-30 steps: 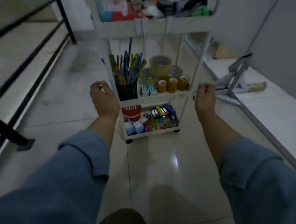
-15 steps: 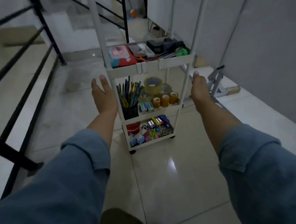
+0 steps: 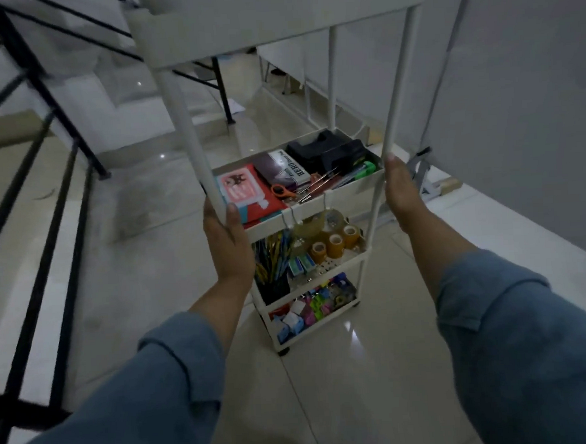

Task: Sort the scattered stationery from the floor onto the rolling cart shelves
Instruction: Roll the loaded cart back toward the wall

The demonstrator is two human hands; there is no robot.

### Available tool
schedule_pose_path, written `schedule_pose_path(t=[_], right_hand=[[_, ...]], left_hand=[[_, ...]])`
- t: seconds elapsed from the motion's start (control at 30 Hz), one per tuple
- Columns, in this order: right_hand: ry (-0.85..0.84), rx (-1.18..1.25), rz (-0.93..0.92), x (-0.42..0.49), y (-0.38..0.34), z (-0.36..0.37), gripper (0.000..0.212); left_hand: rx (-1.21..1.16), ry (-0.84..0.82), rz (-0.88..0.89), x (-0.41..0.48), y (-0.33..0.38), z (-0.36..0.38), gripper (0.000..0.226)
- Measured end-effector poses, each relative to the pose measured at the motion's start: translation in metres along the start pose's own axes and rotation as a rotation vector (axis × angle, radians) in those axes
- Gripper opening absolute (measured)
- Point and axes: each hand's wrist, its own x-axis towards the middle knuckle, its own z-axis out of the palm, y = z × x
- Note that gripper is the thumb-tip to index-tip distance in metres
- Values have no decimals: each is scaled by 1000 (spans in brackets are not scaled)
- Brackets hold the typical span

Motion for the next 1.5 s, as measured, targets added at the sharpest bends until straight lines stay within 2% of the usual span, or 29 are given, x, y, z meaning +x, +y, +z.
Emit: schedule_pose_path(t=[0.07,0.2,0.27,0.43,0.53,0.6,0.8,0.97,1.27,1.5], right_hand=[[-1,-15,4,5,-5,4,59],[-18,-40,29,19,-14,10,62],[-27,-46,49,23,-11,12,63],[-30,-66,45,25,-7,12,60],[-57,-87,53,26,-4,6,65],[-48,-116,45,28,-1,4,67],[53,-60,16,26,9,-12,54],[95,-22,17,20,21,-42,57],[212,37,-18,3,36,-90,42],[309,19,-15,-2,46,-137,28]], left_hand=[[-32,3,14,0,0,1,35],[-90,33,-27,2,-3,2,64],[-99,34,-28,1,-6,5,67],[-114,191,-72,-2,-3,17,53],[-134,265,-81,-1,1,24,23],[-128,275,-103,-1,2,25,18],[-81,227,-140,1,1,37,42],[-68,170,-148,-3,6,55,41],[-87,26,-185,-16,18,89,43],[-116,-70,-154,-34,30,130,27]])
